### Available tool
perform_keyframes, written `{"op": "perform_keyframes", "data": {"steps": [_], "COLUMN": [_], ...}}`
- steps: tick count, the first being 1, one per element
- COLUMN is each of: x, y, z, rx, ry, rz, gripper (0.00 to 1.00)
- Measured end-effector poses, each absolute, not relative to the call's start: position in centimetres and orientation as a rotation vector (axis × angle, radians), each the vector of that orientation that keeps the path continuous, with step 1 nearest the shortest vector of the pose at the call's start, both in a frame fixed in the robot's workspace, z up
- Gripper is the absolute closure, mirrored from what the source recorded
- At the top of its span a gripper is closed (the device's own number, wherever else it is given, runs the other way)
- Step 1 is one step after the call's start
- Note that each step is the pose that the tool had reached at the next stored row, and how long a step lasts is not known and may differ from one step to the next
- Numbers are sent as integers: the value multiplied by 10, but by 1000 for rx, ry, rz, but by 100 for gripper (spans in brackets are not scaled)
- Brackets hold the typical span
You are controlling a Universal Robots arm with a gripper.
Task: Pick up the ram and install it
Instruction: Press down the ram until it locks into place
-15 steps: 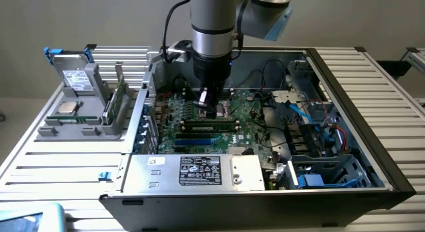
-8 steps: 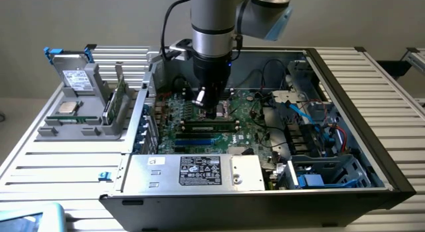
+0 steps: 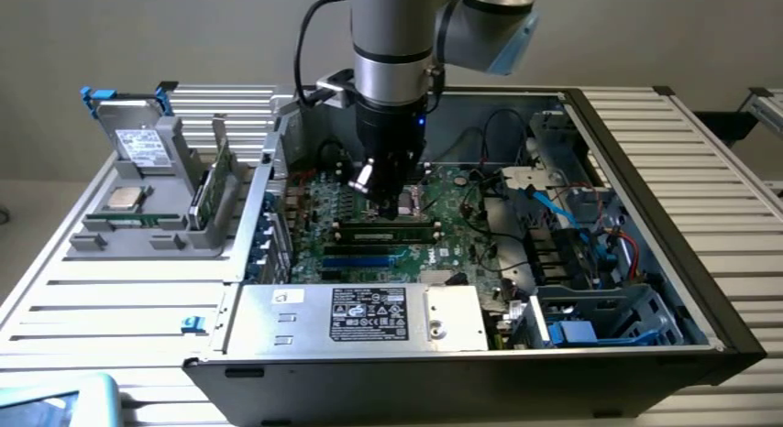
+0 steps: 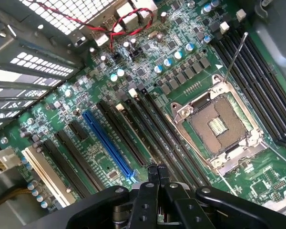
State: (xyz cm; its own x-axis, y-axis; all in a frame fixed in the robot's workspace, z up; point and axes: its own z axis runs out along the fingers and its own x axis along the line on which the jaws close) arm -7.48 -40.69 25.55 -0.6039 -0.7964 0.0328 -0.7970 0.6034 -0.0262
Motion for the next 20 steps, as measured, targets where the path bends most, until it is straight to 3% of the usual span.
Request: {"op": "perform_keyframes", "data": {"steps": [20], "x": [-75], "y": [-407], "z": [256], "rx": [943], "ry": [-2972], "rz": [54], "gripper": [89]}}
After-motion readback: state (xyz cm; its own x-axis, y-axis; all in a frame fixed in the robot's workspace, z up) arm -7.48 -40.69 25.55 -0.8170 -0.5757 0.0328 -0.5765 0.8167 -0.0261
